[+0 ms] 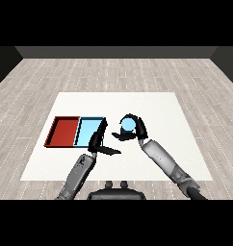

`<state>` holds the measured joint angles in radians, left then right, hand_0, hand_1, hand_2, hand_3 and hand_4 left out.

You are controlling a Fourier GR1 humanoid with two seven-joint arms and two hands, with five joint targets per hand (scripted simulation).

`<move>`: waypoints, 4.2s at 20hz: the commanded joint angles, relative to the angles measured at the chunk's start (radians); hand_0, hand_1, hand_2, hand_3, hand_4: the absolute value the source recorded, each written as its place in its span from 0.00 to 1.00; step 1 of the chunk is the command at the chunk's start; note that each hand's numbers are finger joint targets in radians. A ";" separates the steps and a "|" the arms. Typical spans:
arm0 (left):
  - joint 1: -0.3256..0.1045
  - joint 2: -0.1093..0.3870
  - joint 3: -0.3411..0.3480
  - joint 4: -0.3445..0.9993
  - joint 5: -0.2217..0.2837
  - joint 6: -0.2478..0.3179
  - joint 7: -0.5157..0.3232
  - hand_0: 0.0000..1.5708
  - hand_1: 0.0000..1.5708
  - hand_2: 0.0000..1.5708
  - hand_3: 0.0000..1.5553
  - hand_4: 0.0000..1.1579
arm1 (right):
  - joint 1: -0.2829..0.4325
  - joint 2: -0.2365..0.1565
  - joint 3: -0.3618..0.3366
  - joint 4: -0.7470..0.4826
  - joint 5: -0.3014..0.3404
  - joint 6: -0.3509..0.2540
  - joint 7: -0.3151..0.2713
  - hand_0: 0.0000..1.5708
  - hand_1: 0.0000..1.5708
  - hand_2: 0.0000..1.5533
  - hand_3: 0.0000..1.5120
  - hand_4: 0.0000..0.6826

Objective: Pick the blue can and put it in the blue box

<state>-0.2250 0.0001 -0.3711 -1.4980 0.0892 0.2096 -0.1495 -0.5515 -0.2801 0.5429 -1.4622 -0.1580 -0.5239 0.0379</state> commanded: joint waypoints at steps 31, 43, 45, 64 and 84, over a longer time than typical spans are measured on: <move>-0.164 0.000 -0.043 0.222 0.083 0.097 -0.005 0.00 0.00 0.00 0.00 0.00 | 0.043 0.279 -0.176 -0.075 0.389 0.256 0.173 0.96 0.96 0.94 0.91 0.80; -0.268 0.000 -0.118 0.385 0.249 0.118 -0.136 0.00 0.00 0.00 0.00 0.00 | 0.066 0.280 -0.036 -0.050 0.333 0.148 0.113 0.93 0.93 0.94 0.92 0.85; -0.276 0.000 -0.137 0.372 0.192 0.216 -0.092 0.00 0.00 0.00 0.00 0.00 | 0.054 0.280 -0.065 -0.111 0.328 0.191 0.164 0.97 0.97 0.94 0.92 0.84; -0.225 0.000 -0.133 0.347 0.224 0.296 -0.169 1.00 1.00 1.00 0.96 0.97 | 0.079 0.280 -0.129 -0.055 0.247 0.245 0.099 0.00 0.00 0.00 0.00 0.00; -0.209 0.050 0.009 0.421 0.130 0.224 -0.146 1.00 1.00 1.00 0.95 0.98 | 0.189 0.269 -0.342 -0.112 0.160 0.330 0.001 0.00 0.00 0.00 0.00 0.00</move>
<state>-0.4114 0.0414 -0.4069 -1.1196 0.2329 0.4539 -0.3236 -0.3671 -0.0233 0.2593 -1.6064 0.0318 -0.2026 0.0861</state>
